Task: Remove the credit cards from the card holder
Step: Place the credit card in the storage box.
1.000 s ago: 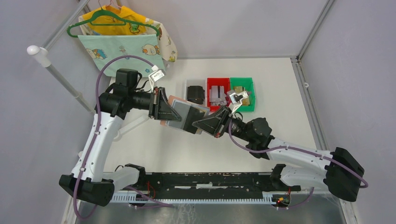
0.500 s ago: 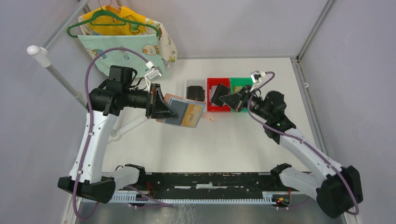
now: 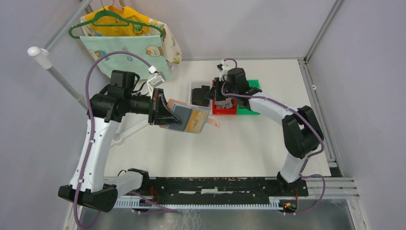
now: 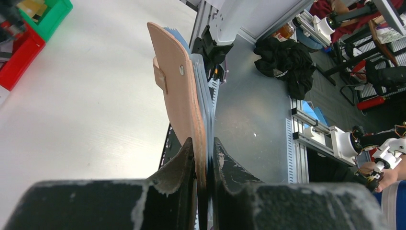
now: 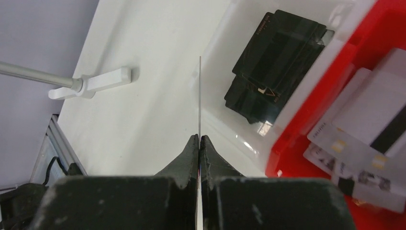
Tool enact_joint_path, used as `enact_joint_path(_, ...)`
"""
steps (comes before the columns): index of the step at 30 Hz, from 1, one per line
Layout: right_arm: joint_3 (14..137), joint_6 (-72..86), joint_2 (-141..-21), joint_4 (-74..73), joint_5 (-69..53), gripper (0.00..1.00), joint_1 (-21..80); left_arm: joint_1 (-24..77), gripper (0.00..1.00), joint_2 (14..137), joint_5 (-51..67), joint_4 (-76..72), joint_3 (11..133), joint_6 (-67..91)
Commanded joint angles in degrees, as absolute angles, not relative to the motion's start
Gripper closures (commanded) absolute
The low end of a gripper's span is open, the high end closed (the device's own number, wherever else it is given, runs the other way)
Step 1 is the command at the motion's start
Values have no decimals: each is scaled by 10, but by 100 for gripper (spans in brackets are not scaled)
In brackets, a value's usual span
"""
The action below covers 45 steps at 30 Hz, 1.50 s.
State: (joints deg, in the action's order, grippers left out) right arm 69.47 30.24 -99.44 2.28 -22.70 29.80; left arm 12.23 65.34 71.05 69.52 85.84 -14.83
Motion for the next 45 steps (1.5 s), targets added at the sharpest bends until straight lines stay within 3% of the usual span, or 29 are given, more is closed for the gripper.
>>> enact_joint_path(1,804,284,-1065,-23,-179,100,324,120,97,636,751,656,852,-150)
enact_joint_path(11,979,255,-1219,-86,-145,100,327,120,97,623,758,618,846,-130)
enact_joint_path(20,1009,262,-1262,-82,-129,99,330,120,97,631,755,596,839,-116)
enact_joint_path(27,1021,251,-1263,-67,-134,83,339,120,96,640,750,597,850,-115)
enact_joint_path(40,1016,220,-1186,-94,-75,74,339,120,95,635,753,599,856,-105)
enact_joint_path(45,949,215,-1064,-60,-119,49,340,120,95,633,751,579,852,-91)
